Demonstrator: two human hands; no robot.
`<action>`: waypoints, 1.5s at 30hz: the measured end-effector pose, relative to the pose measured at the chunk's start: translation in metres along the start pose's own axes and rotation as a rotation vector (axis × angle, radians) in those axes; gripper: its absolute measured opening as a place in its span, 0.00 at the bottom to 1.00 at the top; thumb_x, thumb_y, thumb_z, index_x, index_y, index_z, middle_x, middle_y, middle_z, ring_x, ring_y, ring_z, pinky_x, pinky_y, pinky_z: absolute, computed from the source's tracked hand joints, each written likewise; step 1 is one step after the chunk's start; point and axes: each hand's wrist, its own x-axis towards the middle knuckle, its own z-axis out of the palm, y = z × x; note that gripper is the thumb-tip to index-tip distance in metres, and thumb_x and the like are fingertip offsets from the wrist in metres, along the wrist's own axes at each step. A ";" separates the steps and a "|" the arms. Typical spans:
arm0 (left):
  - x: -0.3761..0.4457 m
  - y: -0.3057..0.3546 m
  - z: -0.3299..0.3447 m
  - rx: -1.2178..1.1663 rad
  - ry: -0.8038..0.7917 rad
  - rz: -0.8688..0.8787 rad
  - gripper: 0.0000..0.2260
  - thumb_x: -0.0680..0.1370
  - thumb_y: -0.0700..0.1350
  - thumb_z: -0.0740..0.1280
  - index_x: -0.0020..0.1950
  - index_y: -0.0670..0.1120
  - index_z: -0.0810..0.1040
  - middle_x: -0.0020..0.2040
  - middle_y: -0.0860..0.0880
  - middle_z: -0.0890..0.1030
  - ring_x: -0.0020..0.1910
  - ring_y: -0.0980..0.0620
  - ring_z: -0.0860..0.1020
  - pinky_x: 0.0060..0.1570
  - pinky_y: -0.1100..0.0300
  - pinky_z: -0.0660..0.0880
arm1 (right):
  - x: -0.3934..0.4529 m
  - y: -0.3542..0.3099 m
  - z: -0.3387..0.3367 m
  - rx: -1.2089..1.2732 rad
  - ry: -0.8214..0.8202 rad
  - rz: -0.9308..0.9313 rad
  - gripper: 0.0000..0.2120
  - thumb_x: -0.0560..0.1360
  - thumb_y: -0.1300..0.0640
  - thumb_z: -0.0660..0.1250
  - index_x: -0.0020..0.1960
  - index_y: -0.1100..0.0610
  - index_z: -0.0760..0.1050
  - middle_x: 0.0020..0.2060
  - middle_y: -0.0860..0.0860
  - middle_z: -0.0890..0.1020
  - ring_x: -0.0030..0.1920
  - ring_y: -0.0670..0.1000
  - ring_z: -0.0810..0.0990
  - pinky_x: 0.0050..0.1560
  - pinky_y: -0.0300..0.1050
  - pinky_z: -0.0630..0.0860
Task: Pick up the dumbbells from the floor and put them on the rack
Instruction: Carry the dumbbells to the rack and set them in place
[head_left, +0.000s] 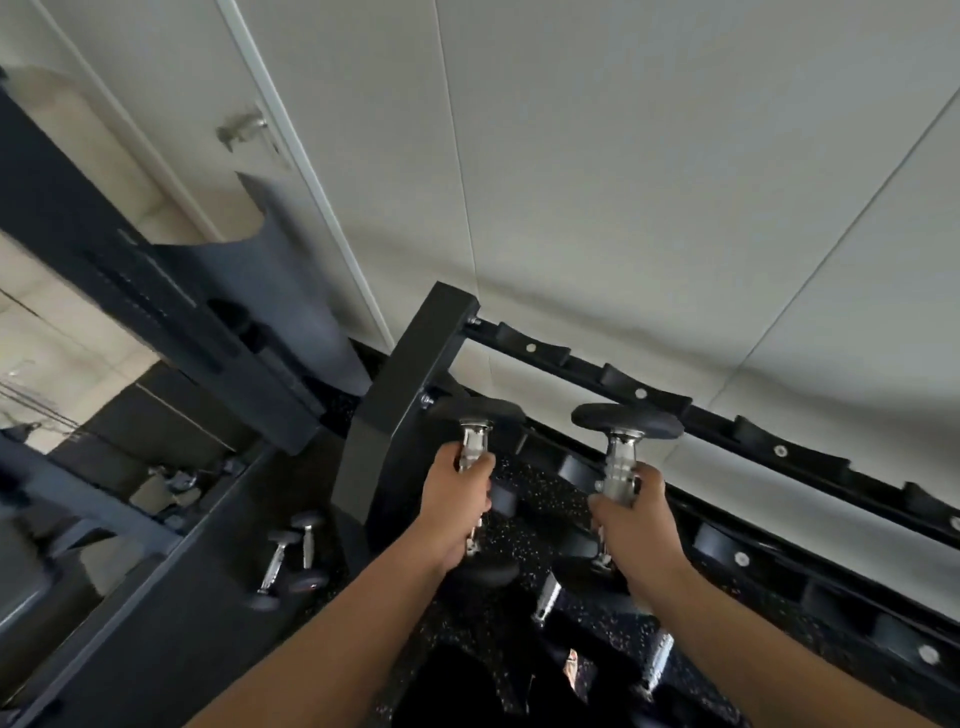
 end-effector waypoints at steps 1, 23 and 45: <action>0.010 0.006 0.004 0.012 -0.018 -0.001 0.06 0.76 0.45 0.68 0.52 0.49 0.77 0.35 0.48 0.78 0.27 0.55 0.74 0.25 0.64 0.72 | 0.007 -0.002 -0.001 0.004 0.024 0.010 0.22 0.76 0.61 0.68 0.62 0.43 0.62 0.41 0.56 0.80 0.31 0.50 0.76 0.20 0.36 0.72; 0.214 0.063 0.058 0.217 -0.468 -0.084 0.18 0.74 0.31 0.66 0.50 0.55 0.74 0.49 0.43 0.80 0.39 0.47 0.76 0.33 0.58 0.73 | 0.100 -0.012 0.045 0.070 0.402 0.284 0.23 0.76 0.59 0.67 0.65 0.44 0.62 0.41 0.52 0.83 0.32 0.51 0.80 0.23 0.41 0.74; 0.254 0.054 0.073 0.203 -0.532 -0.253 0.18 0.74 0.38 0.65 0.64 0.45 0.72 0.54 0.42 0.78 0.52 0.43 0.76 0.55 0.46 0.71 | 0.156 -0.019 0.055 0.024 0.489 0.314 0.24 0.75 0.60 0.67 0.67 0.47 0.63 0.40 0.56 0.81 0.33 0.53 0.79 0.28 0.44 0.72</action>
